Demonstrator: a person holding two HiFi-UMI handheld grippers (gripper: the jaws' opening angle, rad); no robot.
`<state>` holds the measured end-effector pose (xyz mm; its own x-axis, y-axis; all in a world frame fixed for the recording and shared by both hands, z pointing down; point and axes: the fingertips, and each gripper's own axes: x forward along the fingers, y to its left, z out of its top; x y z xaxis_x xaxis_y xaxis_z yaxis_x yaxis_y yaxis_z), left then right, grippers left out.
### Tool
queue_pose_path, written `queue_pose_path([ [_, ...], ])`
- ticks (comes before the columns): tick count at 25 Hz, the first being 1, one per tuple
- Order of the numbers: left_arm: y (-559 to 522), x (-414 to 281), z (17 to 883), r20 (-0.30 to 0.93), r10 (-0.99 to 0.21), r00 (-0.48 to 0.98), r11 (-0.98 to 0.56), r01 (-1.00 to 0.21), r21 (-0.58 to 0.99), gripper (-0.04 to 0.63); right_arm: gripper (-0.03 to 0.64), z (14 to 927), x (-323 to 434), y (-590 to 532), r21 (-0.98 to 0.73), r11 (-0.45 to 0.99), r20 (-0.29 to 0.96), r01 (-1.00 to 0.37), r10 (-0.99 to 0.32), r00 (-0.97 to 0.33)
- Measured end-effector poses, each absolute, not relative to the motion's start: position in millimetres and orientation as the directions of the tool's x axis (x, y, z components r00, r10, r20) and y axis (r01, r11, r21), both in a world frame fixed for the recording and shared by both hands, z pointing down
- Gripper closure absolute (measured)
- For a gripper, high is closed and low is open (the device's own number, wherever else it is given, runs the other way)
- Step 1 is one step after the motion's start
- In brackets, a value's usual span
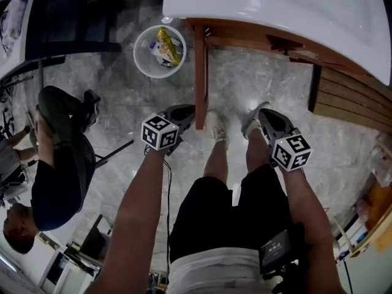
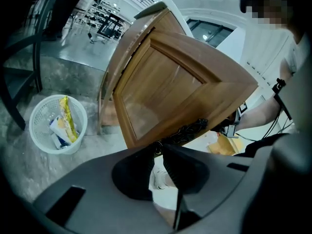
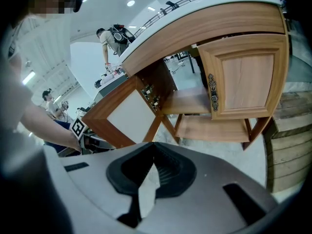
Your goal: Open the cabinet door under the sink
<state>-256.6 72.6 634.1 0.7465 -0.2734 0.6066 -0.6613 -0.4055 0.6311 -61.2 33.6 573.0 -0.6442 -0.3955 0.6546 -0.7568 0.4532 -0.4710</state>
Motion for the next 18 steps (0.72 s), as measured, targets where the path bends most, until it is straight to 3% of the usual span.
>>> queue_pose_path([
  [10, 73.7, -274.4, 631.9, 0.649, -0.295, 0.701, -0.425, -0.705, 0.568, 0.532, 0.603, 566.7, -55.0, 40.0, -0.458, 0.449, 0.657, -0.768, -0.411, -0.632],
  [18, 76.2, -309.4, 635.6, 0.742, -0.407, 0.533, -0.357, -0.84, 0.408, 0.495, 0.603, 557.7, -46.8, 26.2, -0.431, 0.433, 0.668, -0.792, -0.437, -0.602],
])
